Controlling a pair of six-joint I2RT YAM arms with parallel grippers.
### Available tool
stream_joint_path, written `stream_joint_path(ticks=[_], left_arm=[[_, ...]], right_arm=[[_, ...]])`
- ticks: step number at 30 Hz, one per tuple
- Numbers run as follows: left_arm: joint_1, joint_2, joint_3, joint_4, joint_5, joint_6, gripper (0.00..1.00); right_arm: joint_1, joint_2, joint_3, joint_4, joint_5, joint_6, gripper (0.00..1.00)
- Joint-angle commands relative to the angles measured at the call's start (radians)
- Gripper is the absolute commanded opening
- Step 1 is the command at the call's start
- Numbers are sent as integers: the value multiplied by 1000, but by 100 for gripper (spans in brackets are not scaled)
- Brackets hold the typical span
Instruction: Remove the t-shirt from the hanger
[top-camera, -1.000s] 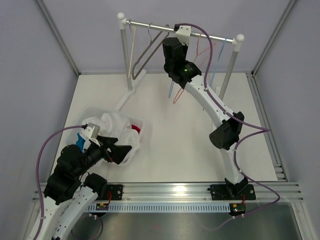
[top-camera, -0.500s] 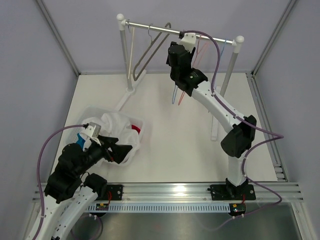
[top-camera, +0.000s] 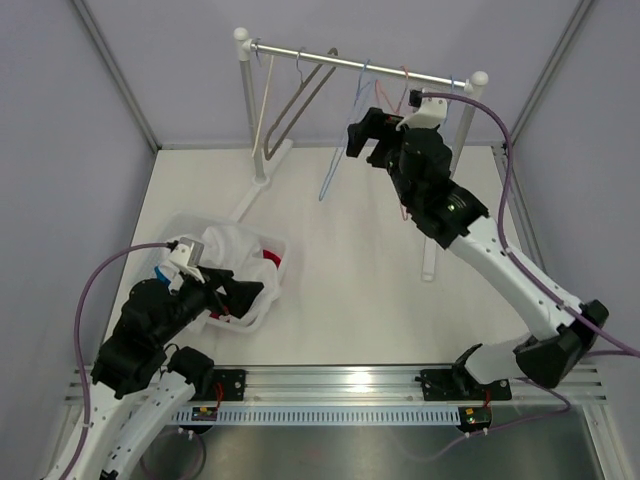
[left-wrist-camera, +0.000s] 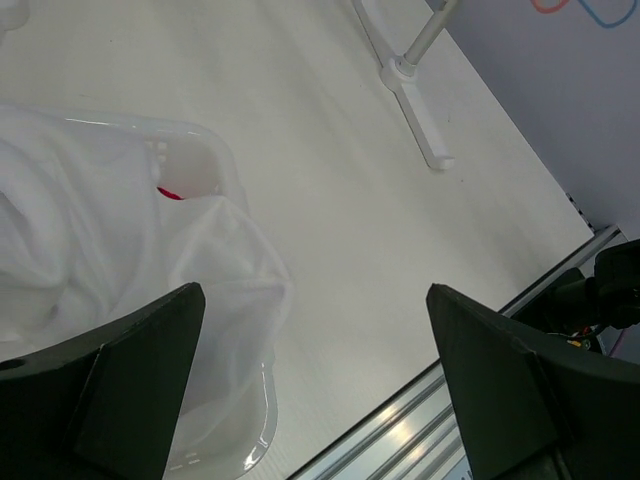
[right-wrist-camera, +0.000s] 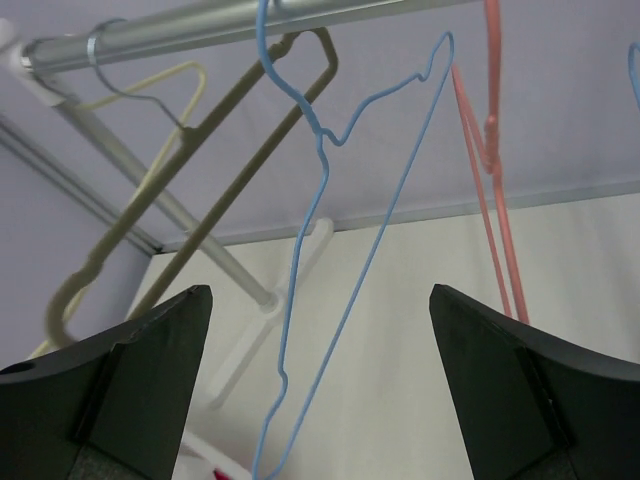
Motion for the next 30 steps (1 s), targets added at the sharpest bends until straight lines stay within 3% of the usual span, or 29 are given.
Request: stream_joint_path(ticks=[1,6,10,15,18,22,30], left_arm=[[-3,27,62,81,-39,28,99],[-3,41,97,109,-39,36,99],[-3,26,134,106,-104,39,99],[-3,-20,145,106,-163,37,99],[-3,-37,134,106,-161,39,99],[-3,-68,122,106,-169,37,99],[-3,-125,99,104,-224,22,99]], right_arm=[[17,-151,-112,77,-173,50,99],[23,-336,-284,89,-354,70,99],[23,-584,-428,83,-460,66,99],[23,-877,-592,1,-377,40,99],[22,-1113,-686,-21,-284,27,100],[22,-1296,-789,-41,-126,20,100],[22,-1436,-890,-50,48,50,99]])
